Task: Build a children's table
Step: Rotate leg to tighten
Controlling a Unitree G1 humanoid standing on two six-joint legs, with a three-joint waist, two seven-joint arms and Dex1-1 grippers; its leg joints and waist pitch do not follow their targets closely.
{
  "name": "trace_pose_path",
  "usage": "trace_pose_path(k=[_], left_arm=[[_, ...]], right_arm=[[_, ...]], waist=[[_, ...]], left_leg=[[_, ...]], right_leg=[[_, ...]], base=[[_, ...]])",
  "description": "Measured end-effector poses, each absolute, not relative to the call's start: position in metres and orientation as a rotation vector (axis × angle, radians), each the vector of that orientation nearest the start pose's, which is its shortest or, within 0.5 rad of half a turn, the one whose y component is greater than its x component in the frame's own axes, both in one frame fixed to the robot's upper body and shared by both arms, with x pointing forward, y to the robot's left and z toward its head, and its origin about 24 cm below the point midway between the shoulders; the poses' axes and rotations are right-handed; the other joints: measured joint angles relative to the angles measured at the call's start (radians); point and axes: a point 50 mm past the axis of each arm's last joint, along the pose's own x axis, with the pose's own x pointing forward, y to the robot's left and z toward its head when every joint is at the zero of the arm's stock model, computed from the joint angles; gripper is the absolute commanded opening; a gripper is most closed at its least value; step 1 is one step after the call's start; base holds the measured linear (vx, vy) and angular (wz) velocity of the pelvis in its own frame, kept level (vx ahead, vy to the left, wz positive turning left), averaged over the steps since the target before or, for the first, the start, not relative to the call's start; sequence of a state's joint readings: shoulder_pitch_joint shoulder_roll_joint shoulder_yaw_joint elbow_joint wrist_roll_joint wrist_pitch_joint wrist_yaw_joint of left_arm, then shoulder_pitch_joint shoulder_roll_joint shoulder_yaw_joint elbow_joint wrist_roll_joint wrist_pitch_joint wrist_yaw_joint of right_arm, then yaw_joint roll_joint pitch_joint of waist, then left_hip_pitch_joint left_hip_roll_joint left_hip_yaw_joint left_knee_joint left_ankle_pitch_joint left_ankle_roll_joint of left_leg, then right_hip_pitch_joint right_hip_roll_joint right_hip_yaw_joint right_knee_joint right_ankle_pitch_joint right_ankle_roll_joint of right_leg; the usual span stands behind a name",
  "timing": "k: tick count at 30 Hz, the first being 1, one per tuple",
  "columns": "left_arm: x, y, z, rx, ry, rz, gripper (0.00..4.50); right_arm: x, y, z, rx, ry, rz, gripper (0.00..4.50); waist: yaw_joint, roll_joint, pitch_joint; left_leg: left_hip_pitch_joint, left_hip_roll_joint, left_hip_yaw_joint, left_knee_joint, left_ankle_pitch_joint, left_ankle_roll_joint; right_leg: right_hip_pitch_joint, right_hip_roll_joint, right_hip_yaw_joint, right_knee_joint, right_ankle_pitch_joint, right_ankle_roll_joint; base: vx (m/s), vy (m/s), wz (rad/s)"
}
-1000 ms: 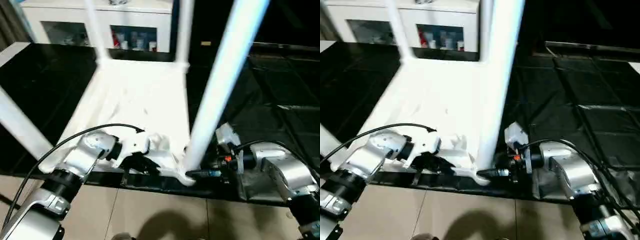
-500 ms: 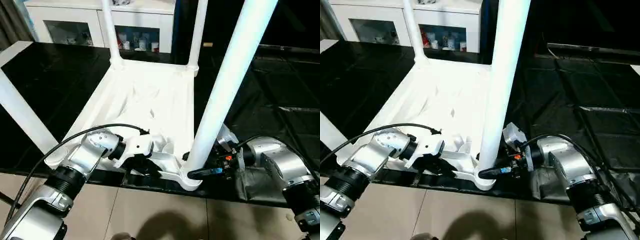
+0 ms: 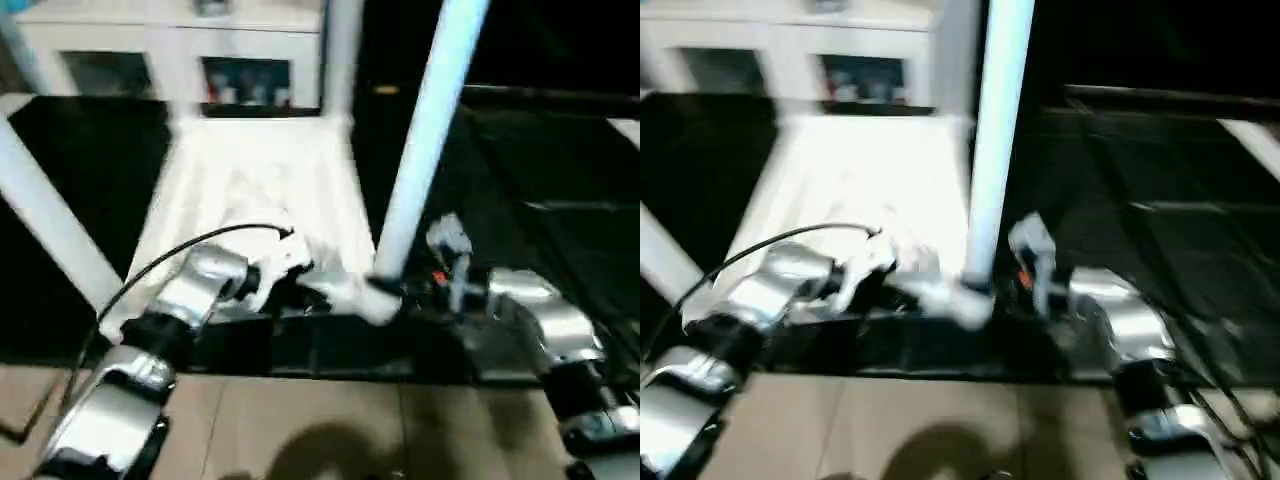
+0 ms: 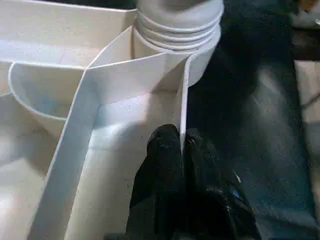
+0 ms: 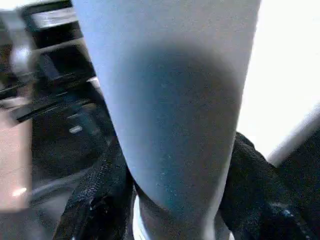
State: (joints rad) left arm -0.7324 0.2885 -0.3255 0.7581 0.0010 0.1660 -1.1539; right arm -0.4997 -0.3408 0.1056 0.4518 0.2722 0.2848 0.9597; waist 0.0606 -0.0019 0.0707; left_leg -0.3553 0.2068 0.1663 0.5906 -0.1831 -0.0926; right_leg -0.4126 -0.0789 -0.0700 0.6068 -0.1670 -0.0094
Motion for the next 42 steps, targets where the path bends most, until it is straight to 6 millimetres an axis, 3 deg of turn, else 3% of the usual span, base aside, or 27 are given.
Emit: trace_pose_path(k=[3, 5, 7, 12, 13, 17, 19, 21, 28, 33, 42], left_arm=[[0.346, 0.103, 0.055, 0.309, 0.507, -1.18, 0.0], [0.355, 0.091, 0.056, 0.292, 0.502, -1.066, 0.0], [0.357, 0.084, 0.056, 0.282, 0.493, -1.019, 0.0], [0.358, 0.08, 0.056, 0.275, 0.482, -1.008, 0.0], [0.358, 0.079, 0.056, 0.275, 0.482, -1.008, 0.0], [0.358, 0.08, 0.057, 0.295, 0.471, -1.015, 0.0], [0.359, 0.083, 0.057, 0.308, 0.466, -1.009, 0.0], [0.359, 0.087, 0.058, 0.321, 0.467, -1.008, 0.0], [0.355, 0.099, 0.062, 0.373, 0.447, -1.089, 0.0], [0.342, 0.112, 0.062, 0.413, 0.426, -1.254, 0.0], [0.321, 0.121, 0.061, 0.492, 0.431, -1.512, 0.0]], right_arm=[[0.332, -0.135, 0.063, 0.041, 0.279, 0.809, 2.02], [0.346, -0.12, 0.064, 0.074, 0.267, 0.582, 2.0], [0.351, -0.116, 0.065, 0.075, 0.265, 0.487, 2.0], [0.352, -0.115, 0.066, 0.069, 0.254, 0.447, 2.0], [0.352, -0.115, 0.066, 0.067, 0.252, 0.446, 2.33], [0.348, -0.117, 0.065, 0.068, 0.244, 0.449, 2.73], [0.343, -0.117, 0.06, 0.085, 0.253, 0.469, 2.78], [0.337, -0.126, 0.06, 0.083, 0.242, 0.506, 3.11], [0.307, -0.151, 0.054, 0.034, 0.278, 0.788, 3.67], [0.296, -0.171, 0.066, -0.042, 0.272, 0.948, 3.8], [0.283, -0.18, 0.076, -0.091, 0.275, 1.239, 3.8]], waist=[[-0.012, 0.0, 0.0], [-0.023, 0.0, 0.0], [-0.026, 0.001, 0.0], [-0.025, 0.003, -0.002], [-0.024, 0.003, -0.002], [-0.021, 0.003, -0.002], [-0.023, 0.002, -0.002], [-0.023, 0.002, -0.001], [-0.026, 0.0, 0.0], [-0.008, 0.001, 0.0], [0.035, 0.0, 0.0]], left_leg=[[0.002, -0.001, 0.002, -0.002, 0.0, 0.0], [0.001, -0.001, 0.001, -0.002, 0.0, 0.0], [0.001, -0.001, 0.0, -0.005, 0.0, 0.0], [0.004, -0.002, 0.003, -0.009, 0.0, 0.0], [0.005, -0.002, 0.003, -0.01, 0.0, 0.0], [0.007, -0.002, 0.005, -0.017, 0.0, 0.0], [0.007, -0.001, 0.004, -0.018, 0.0, 0.0], [0.006, -0.001, 0.003, -0.019, 0.0, 0.0], [0.004, -0.001, 0.003, -0.021, 0.0, 0.0], [0.004, -0.001, 0.006, -0.024, 0.0, 0.0], [0.004, 0.0, 0.009, -0.023, -0.001, 0.0]], right_leg=[[-0.001, 0.0, 0.0, 0.0, 0.0, 0.0], [-0.004, 0.0, 0.001, 0.0, 0.0, 0.0], [-0.003, 0.0, 0.001, -0.005, 0.0, 0.0], [0.002, 0.001, 0.004, -0.012, 0.005, -0.001], [0.003, 0.001, 0.004, -0.012, 0.005, -0.001], [0.003, 0.001, 0.002, -0.012, 0.005, -0.001], [0.002, 0.002, 0.001, -0.012, 0.005, -0.001], [0.001, 0.002, 0.001, -0.013, 0.005, -0.001], [-0.005, 0.002, 0.001, -0.014, 0.005, -0.001], [-0.005, 0.003, 0.001, -0.015, 0.006, -0.007], [-0.004, 0.001, 0.003, -0.016, 0.004, -0.007]], base=[[0.0, 0.0, 0.0], [0.0, 0.0, 0.0], [0.0, 0.0, 0.0], [0.0, 0.0, 0.0], [0.0, 0.0, 0.0], [0.0, 0.0, 0.0], [0.0, 0.0, 0.0], [0.0, 0.0, 0.0], [0.0, 0.0, 0.0], [0.0, 0.0, 0.0], [0.0, 0.0, 0.0]])
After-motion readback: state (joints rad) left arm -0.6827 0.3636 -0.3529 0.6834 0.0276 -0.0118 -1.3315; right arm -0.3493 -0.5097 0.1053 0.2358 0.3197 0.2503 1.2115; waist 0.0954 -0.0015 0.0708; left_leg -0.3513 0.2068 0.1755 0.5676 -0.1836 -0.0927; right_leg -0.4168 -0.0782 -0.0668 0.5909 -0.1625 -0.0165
